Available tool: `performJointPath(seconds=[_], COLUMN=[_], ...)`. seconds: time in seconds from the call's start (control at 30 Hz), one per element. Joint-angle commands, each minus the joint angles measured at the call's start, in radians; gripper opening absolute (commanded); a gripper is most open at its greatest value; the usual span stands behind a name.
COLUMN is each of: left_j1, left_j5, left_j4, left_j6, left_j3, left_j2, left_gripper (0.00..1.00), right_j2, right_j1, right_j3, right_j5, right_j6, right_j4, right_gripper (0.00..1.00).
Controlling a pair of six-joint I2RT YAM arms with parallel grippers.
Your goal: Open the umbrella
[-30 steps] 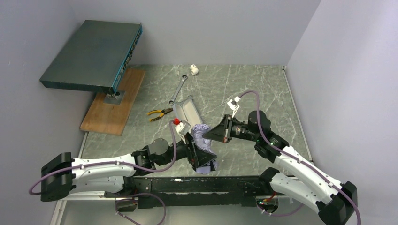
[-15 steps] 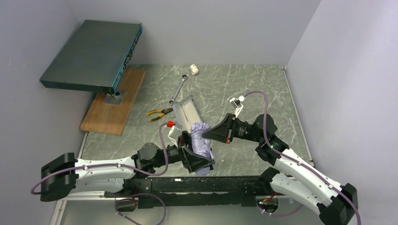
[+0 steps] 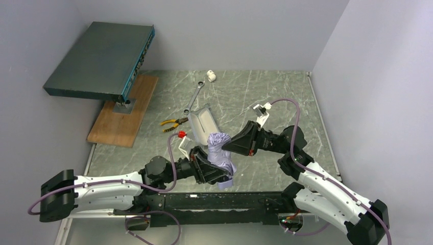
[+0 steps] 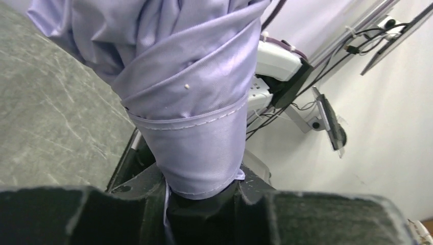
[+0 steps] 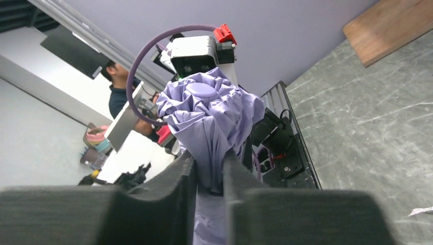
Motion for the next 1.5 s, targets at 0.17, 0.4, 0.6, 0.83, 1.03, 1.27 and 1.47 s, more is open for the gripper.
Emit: performJointPath(seconds=[0.17, 0.4, 0.6, 0.83, 1.03, 1.27, 1.47], left_j1=[-0.015, -0.015, -0.014, -0.015, -0.017, -0.031, -0.047], left_j5=[-0.186, -0.331, -0.329, -0.328, -0.312, -0.315, -0.320], left_j4=[-0.496, -0.821, -0.815, -0.789, -0.759, -0.757, -0.757], left_j6=[0.028, 0.045, 0.052, 0.056, 0.040, 0.035, 0.030], left_j3=[0.169, 0.227, 0.227, 0.267, 0.280, 0.267, 0.246], left_j2=[-0.032, -0.088, -0.067, 0.000, 0.035, 0.005, -0.012], left_gripper=[0.00, 0.00, 0.00, 0.00, 0.00, 0.00, 0.00], right_j2=[-0.135, -0.247, -0.237, -0.186, -0.089, -0.010, 0.014], right_j1=[0.011, 0.011, 0.034, 0.111, 0.299, 0.380, 0.382], right_j3=[0.118, 0.132, 0.133, 0.119, 0.127, 0.139, 0.180], right_j5=[0.197, 0.422, 0.455, 0.508, 0.655, 0.811, 0.885], right_j6=[-0.252, -0.361, -0.342, -0.298, -0.287, -0.264, -0.263], right_j4=[-0.531, -0.798, -0.855, -0.827, -0.786, -0.793, -0.817], right_gripper=[0.98, 0.98, 0.85, 0.51, 0.48, 0.41, 0.40])
